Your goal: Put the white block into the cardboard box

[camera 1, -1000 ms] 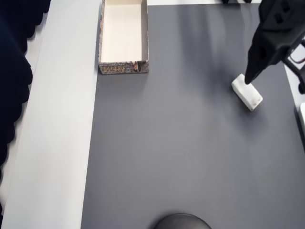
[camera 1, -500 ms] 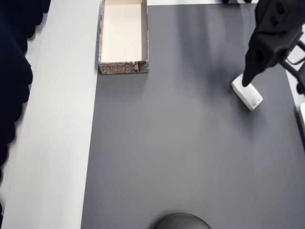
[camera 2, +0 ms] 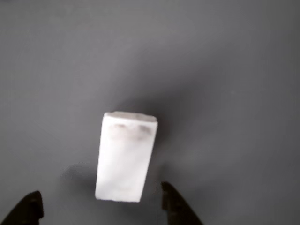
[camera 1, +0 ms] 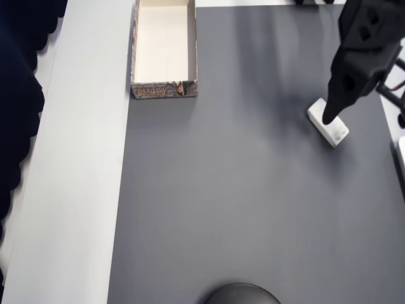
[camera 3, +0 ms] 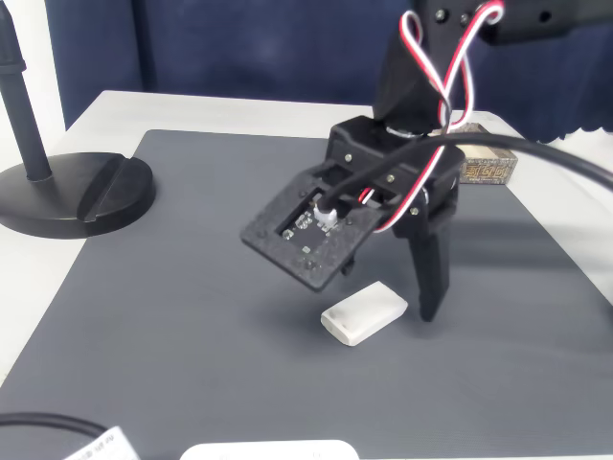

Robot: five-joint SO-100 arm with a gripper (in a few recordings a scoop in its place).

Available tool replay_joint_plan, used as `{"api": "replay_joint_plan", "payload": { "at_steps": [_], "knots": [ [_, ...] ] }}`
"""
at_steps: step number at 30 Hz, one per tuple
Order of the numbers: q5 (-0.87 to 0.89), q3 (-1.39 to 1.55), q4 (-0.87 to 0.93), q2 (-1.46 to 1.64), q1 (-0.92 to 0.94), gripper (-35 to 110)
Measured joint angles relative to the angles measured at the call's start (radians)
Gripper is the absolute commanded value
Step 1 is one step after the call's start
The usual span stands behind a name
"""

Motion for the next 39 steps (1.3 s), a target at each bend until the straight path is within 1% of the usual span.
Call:
{"api": "replay_joint_plan", "payload": {
  "at_steps": [24,39],
  "knots": [
    [0.000,-0.052,-0.037,-0.115,0.025,37],
    [-0.044,-0.052,-0.048,-0.141,0.025,36]
  ]
}}
